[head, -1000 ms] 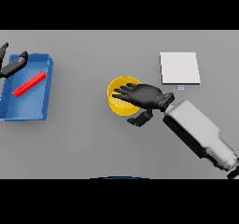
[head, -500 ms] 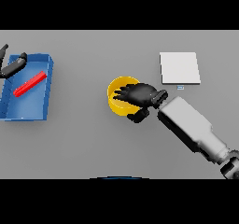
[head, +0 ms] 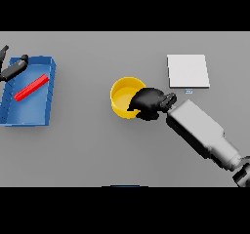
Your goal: Pick up the red beaker and tilt it to pour out 1 green nut into yellow bowl. Pick up the yellow bowl and place it on the metallic measuring scale.
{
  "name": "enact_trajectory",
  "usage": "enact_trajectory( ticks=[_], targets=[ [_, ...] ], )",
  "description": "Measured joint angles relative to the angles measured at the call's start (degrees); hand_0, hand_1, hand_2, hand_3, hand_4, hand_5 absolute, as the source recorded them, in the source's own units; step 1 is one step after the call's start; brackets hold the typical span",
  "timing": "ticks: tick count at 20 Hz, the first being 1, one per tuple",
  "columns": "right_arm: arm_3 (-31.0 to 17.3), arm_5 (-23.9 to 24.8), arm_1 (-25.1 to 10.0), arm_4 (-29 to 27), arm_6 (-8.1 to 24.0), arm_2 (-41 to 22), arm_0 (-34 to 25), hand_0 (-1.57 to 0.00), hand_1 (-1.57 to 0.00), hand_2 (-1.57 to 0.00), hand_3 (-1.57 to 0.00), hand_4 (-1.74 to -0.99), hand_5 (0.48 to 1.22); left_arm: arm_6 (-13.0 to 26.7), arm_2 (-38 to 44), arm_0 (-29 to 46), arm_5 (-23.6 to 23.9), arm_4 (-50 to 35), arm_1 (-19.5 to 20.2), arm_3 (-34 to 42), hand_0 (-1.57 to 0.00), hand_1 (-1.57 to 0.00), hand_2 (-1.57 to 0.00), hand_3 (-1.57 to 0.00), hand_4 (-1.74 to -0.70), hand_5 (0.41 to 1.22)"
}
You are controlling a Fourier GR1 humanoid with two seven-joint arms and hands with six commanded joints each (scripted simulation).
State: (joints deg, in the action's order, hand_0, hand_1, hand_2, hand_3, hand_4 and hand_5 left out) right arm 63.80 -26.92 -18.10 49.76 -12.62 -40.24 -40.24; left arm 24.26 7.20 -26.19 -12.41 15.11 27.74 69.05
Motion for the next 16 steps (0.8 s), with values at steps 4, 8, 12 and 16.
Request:
enact_trajectory(
  ticks=[4,8,12,16],
  targets=[
    [1.2,-1.3,-0.4,-1.0,0.9,0.2,0.0,-1.49,-1.49,-1.36,-1.20,-1.714,1.203,-0.4,0.0,0.4,0.0,-0.2,-0.2,0.6,0.00,0.00,0.00,0.00,-0.79,0.704],
    [6.0,-3.7,-2.5,-2.6,2.3,1.4,0.1,-1.54,-1.54,-1.45,-1.17,-1.730,1.214,-0.3,0.0,1.1,0.0,0.1,0.5,1.2,0.00,0.00,0.00,0.00,-0.77,0.706],
    [10.0,-7.1,-4.7,-4.2,5.4,3.5,-0.7,-1.56,-1.56,-1.45,-1.20,-1.736,1.218,0.0,-0.1,0.6,-0.3,-0.2,0.2,0.8,0.00,0.00,0.00,0.00,-0.78,0.702],
    [13.3,-8.1,-7.5,-4.6,7.8,5.2,-0.1,-1.57,-1.57,-1.49,-1.18,-1.739,1.219,-0.7,0.5,0.2,-0.5,-1.0,0.3,0.9,0.00,0.00,0.00,0.00,-0.80,0.702]
  ],
)
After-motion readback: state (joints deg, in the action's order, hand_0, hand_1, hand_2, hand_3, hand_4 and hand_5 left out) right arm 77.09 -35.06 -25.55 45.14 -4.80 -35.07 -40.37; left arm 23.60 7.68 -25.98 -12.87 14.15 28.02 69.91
